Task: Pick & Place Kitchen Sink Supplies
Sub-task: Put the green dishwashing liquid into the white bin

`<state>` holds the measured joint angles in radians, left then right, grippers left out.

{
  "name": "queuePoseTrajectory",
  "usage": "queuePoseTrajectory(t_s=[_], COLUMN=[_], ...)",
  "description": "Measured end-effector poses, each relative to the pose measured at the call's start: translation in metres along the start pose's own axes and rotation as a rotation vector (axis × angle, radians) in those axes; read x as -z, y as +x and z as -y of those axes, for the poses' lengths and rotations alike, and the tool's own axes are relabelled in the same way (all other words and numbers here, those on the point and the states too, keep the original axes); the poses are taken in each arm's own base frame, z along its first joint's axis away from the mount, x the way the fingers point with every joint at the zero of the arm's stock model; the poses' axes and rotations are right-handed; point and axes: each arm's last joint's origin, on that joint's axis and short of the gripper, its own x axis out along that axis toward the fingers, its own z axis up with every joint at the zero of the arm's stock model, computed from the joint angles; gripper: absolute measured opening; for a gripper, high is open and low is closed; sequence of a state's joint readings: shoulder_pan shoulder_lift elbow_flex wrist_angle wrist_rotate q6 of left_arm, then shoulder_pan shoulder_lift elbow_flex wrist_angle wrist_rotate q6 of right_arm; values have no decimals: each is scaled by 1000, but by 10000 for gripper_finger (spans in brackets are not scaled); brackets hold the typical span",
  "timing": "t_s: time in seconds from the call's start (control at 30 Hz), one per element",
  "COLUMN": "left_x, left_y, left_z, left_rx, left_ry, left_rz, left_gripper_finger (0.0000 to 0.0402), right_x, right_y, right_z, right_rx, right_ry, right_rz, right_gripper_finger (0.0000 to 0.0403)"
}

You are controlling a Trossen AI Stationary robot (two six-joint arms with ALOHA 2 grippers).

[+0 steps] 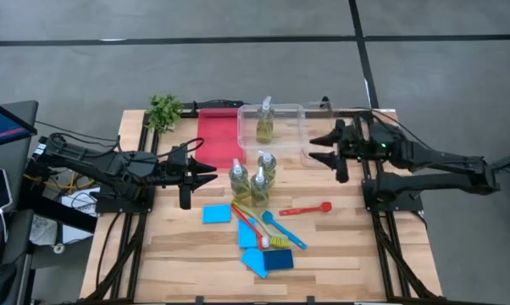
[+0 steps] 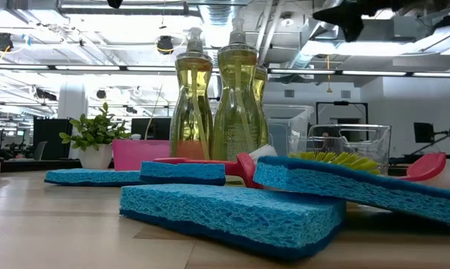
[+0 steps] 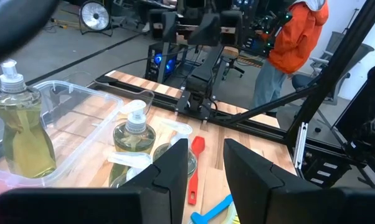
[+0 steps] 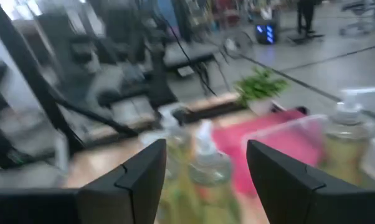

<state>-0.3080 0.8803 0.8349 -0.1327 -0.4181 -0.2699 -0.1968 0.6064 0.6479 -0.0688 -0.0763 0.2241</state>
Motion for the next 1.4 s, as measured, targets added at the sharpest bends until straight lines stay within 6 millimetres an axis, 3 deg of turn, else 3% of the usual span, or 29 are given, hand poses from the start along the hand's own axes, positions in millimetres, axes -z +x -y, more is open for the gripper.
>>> queuePoseTrajectory(t_s=[0.13, 0.37, 0.67, 0.9, 1.4], left_x=[0, 0, 0, 0, 0], left_y=[0, 0, 0, 0, 0], left_z=[0, 0, 0, 0, 0], left_rx=[0, 0, 0, 0, 0], left_ry=[-1, -1, -1, -1, -1], left_rz=[1, 2, 2, 2, 3], left_gripper_finger=[104, 104, 104, 104, 104], right_x=[6, 7, 34, 46, 54], right_y=[3, 16, 57, 84, 94], right_z=[-6, -10, -3, 0, 4], right_rx=[-77, -75, -2, 1, 82], right_ry=[89, 45, -43, -76, -108], right_rz=[93, 123, -43, -34, -41], right_gripper_finger=[216, 216, 216, 216, 216])
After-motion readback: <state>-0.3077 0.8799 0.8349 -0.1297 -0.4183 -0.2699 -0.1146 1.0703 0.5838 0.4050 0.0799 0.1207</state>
